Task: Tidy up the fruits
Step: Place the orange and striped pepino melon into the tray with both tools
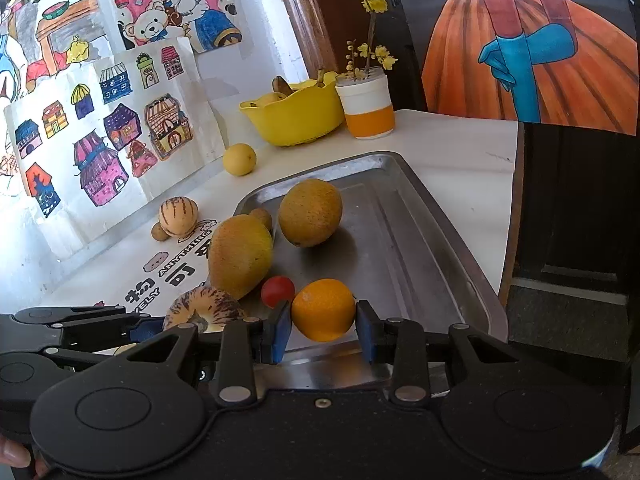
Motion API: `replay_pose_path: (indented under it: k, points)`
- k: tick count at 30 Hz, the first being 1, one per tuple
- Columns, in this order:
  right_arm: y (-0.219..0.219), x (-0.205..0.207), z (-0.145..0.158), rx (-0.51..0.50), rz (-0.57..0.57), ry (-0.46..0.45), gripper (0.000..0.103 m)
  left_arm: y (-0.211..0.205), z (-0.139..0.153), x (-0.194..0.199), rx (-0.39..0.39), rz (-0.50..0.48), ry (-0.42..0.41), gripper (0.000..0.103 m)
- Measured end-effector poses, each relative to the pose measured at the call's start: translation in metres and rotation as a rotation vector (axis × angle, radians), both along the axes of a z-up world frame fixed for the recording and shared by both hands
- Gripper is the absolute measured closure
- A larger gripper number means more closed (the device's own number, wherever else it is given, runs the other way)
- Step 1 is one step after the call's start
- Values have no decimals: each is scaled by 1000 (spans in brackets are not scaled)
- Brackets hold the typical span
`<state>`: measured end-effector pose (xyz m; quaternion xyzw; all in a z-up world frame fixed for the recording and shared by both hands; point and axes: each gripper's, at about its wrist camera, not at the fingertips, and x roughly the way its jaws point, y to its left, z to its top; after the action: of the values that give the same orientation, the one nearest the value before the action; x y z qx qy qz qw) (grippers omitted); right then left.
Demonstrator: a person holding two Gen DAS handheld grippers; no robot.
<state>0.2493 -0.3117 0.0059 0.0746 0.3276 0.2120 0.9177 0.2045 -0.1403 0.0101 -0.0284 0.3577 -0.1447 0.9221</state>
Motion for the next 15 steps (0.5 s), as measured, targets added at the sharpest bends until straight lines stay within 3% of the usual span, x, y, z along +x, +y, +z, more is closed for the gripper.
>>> replay_pose_path:
  k: [7, 15]
  points:
    - [1, 0, -1, -3, 0, 9, 63, 0, -3, 2, -5, -4, 24, 50]
    - [-6, -8, 15, -1, -34, -40, 49, 2, 13, -10, 1, -11, -43, 33]
